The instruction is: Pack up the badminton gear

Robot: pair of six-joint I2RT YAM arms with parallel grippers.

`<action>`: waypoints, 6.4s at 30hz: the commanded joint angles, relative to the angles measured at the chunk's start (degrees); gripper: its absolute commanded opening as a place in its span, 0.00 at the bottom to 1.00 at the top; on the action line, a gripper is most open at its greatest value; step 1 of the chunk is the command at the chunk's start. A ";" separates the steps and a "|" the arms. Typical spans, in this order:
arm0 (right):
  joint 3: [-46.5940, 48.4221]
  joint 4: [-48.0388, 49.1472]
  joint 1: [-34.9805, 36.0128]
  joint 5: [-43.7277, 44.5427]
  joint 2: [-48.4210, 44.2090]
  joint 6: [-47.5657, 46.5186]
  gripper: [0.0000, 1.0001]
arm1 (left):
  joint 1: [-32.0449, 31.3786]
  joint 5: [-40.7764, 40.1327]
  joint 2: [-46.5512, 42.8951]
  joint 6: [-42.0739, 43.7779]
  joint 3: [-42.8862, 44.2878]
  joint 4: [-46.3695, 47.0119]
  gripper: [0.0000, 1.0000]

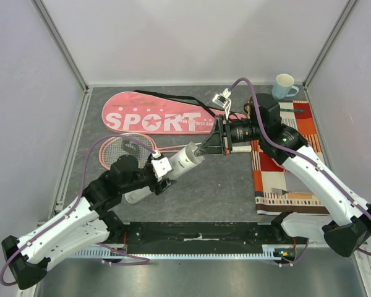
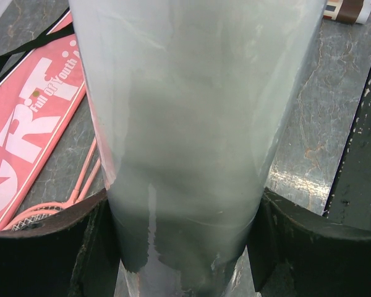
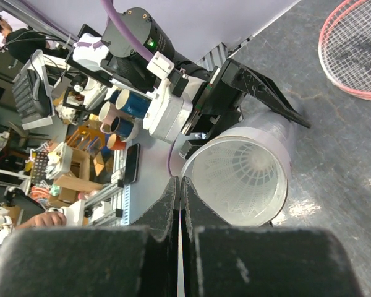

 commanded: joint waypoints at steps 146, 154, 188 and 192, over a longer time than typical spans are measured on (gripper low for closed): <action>0.51 -1.67 -2.29 12.83 -4.48 -5.80 0.71 | -0.15 -0.23 -0.29 0.06 0.66 4.31 0.07; 0.07 -0.97 -0.45 13.44 -2.99 -5.11 0.11 | -0.15 -0.49 0.15 -0.47 0.75 4.13 0.07; 5.35 -15.03 -2.02 52.82 -11.24 -15.56 0.56 | -0.15 -18.76 3.75 -5.21 5.05 2.12 0.03; 1.84 -15.30 -2.20 49.05 -11.86 -15.66 0.58 | -0.06 -30.51 4.63 -7.58 6.19 1.67 0.03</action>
